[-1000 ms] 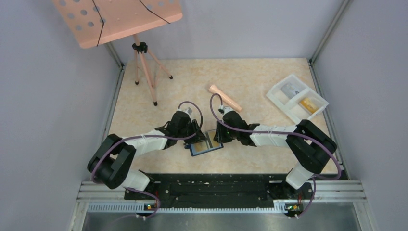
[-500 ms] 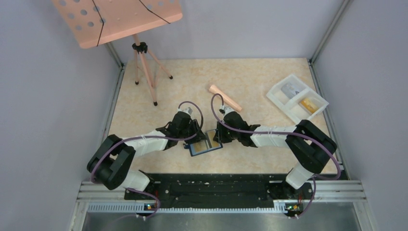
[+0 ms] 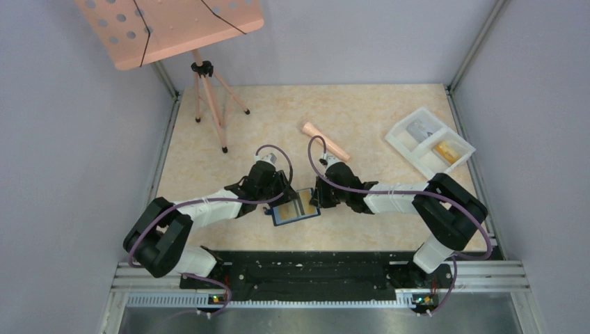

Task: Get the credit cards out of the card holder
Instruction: Remove the credit card from the card holder.

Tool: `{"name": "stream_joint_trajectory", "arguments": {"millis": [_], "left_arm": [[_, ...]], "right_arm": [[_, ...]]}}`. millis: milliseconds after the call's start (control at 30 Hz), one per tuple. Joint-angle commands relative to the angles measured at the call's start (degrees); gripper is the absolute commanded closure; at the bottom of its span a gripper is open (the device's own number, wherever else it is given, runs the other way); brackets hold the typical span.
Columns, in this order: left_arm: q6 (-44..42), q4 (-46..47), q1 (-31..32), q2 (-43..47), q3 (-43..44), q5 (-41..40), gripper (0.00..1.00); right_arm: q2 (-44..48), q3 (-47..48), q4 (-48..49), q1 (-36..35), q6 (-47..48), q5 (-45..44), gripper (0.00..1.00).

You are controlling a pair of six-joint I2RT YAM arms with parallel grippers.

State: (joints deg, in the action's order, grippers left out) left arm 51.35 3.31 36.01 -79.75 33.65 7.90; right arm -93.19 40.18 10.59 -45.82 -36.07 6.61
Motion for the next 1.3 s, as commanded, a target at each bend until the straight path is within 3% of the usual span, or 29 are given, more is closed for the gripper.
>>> {"name": "stream_joint_trajectory", "arguments": {"millis": [0,900,1267], "left_arm": [[0.8,3.5,0.3,-1.3,0.1,0.3,0.60],[1.6,2.4,2.7,-3.9,0.4,-1.2,0.62],[3.0,3.8,2.7,-0.1,-0.6,0.9,0.74]], "right_arm": [[-0.3,-1.3,0.2,0.5,-0.7,1.1,0.83],[-1.2,-2.6,3.7,0.6,-2.1,4.1,0.89],[-2.1,-2.7,3.7,0.7,-2.6,3.8,0.89]]}}
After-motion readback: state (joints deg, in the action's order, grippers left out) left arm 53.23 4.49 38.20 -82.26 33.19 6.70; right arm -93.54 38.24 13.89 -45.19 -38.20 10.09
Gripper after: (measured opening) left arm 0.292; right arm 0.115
